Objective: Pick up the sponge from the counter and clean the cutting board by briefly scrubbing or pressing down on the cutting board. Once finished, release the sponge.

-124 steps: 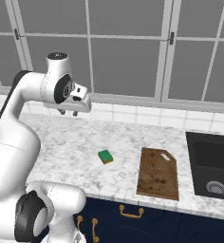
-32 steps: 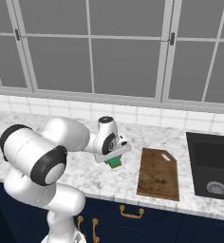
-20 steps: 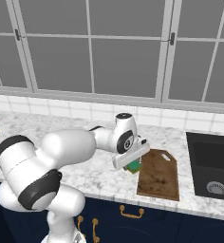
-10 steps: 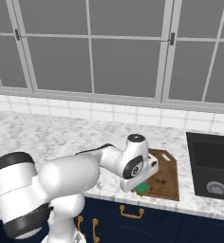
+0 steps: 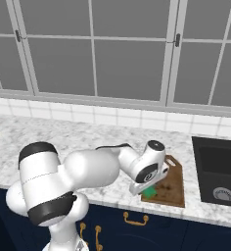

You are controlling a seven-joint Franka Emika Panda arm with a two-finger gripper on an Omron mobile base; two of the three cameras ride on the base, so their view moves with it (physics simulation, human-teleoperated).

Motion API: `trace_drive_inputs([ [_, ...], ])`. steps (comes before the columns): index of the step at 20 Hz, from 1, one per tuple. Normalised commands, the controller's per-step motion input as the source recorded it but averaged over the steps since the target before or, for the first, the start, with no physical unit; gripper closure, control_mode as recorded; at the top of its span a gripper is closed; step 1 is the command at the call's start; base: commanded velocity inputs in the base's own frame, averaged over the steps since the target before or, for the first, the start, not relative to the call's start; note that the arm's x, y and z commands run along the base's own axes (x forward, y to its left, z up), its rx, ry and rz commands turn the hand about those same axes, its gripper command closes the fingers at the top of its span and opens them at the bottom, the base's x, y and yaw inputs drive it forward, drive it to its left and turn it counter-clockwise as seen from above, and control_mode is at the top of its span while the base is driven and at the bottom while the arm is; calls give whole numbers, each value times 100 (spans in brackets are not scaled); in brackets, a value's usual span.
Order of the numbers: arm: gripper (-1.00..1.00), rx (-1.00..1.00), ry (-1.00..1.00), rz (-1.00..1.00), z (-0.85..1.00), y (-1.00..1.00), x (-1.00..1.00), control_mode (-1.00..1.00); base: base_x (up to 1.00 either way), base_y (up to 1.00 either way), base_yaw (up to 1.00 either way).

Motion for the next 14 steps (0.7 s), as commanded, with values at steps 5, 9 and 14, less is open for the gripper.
trace_drive_inputs([
  [5,100,10,0,1,-38,-2,32,-100,0,0,0],
  [9,100,2,0,1,-72,0,24,-100,0,0,0],
  [14,100,0,0,0,-24,0,56,-100,0,0,0],
])
